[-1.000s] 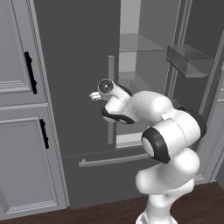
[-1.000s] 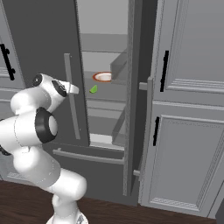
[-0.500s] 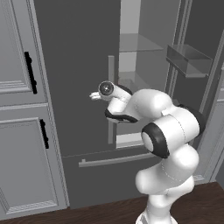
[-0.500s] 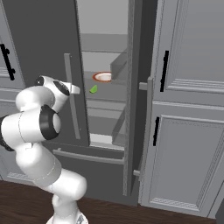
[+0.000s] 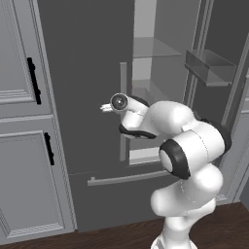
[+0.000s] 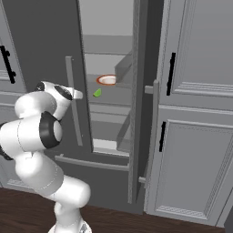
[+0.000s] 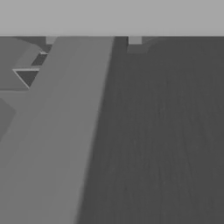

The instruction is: Grab a lemon wedge from the fridge and one ice cube from the ice bowl, and put them in the glass of lemonade.

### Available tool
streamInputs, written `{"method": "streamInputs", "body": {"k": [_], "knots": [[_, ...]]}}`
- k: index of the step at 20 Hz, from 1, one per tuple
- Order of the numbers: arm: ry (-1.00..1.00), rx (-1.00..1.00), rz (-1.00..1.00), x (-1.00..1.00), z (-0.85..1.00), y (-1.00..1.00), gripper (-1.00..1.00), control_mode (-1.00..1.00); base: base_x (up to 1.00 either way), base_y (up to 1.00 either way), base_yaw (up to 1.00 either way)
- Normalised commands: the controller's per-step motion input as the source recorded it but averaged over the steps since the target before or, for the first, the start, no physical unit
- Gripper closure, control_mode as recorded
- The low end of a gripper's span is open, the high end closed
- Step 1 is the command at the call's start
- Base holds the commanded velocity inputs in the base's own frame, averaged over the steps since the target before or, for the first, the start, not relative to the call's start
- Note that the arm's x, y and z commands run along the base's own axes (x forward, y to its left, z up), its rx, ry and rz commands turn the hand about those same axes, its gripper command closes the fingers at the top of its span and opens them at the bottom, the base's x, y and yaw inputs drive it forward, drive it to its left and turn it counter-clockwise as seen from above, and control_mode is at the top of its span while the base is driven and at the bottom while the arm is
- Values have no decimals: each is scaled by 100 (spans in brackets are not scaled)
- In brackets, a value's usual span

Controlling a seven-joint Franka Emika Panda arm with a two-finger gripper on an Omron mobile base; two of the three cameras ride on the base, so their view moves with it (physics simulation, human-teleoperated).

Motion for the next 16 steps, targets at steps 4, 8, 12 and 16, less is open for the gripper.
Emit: {"method": "streamInputs", "body": {"k": [4,8,12,16], "knots": [[-1,0,0,-73,50,58,100,-100,0,0,0],[0,-1,1,-88,89,86,100,-100,0,0,0],[0,-5,0,-93,100,100,100,-100,0,0,0],[0,-16,0,-82,100,100,-100,-100,0,0,0]]}}
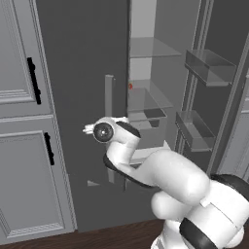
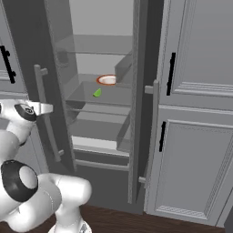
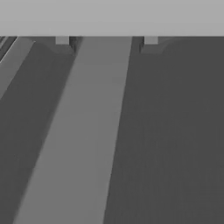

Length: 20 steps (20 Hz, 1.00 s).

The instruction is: Grab a lemon wedge from the fridge and one ice cube from the ice bowl, and put them in the glass of lemonade.

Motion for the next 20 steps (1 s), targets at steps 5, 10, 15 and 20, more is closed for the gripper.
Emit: {"method": "streamInputs", "body": {"k": [5,10,15,20], "knots": [[-2,-12,0,-96,100,100,-100,-100,0,0,0],[-5,0,0,-100,87,3,-100,-100,0,0,0],[6,36,0,-58,10,-100,-100,-100,0,0,0],[6,44,0,-33,0,-100,-100,-100,0,0,0]]}}
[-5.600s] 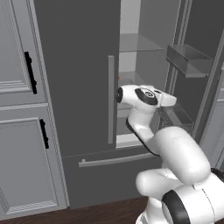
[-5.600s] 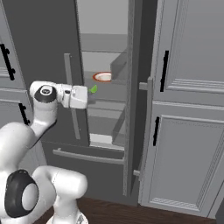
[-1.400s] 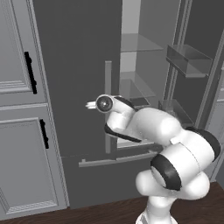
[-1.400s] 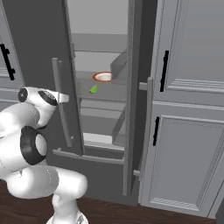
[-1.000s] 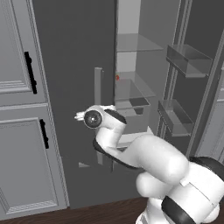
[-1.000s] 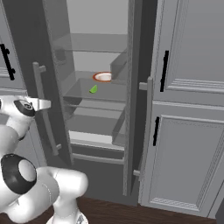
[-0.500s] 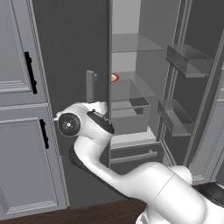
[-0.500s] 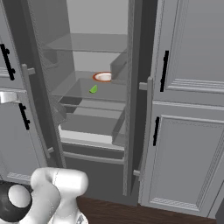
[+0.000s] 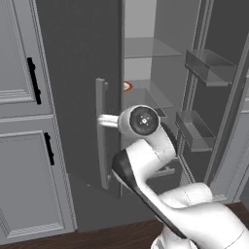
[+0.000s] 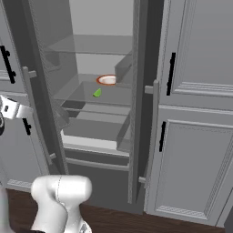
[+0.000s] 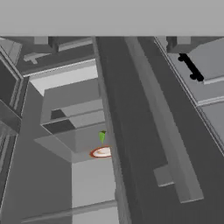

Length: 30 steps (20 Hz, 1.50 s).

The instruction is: Grab a lemon wedge from the fridge and one ice cube from the ice bowl, and put them in the glass of lemonade.

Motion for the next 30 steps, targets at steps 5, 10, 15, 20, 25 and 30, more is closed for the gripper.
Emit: {"method": "streamInputs", "body": {"k": [5,10,15,20,25,30], "knots": [[1,39,7,1,8,-100,-100,-100,0,0,0],[3,27,23,42,0,-97,-100,-100,0,0,0],[2,8,6,26,-2,-27,-100,-100,0,0,0],[11,1,0,76,-7,-10,-100,-100,0,0,0],[18,4,4,98,-4,0,-100,-100,0,0,0],[4,0,4,62,-5,21,-100,-100,0,0,0]]}}
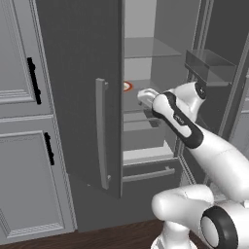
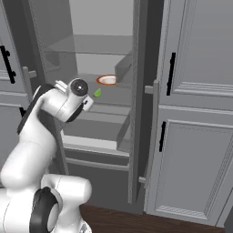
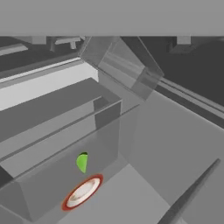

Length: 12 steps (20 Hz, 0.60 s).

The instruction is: Grab a lemon wedge from the fridge and one ice cube from the ice bowl, and put them in the glass of lemonade.

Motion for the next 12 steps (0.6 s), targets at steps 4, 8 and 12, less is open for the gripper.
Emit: {"method": "streamInputs", "body": {"k": [4,8,12], "knots": [[2,0,0,66,-9,23,-100,-100,0,0,0],[7,0,1,55,-5,0,-100,-100,0,0,0],[15,2,12,41,-16,25,-100,-100,0,0,0]]}}
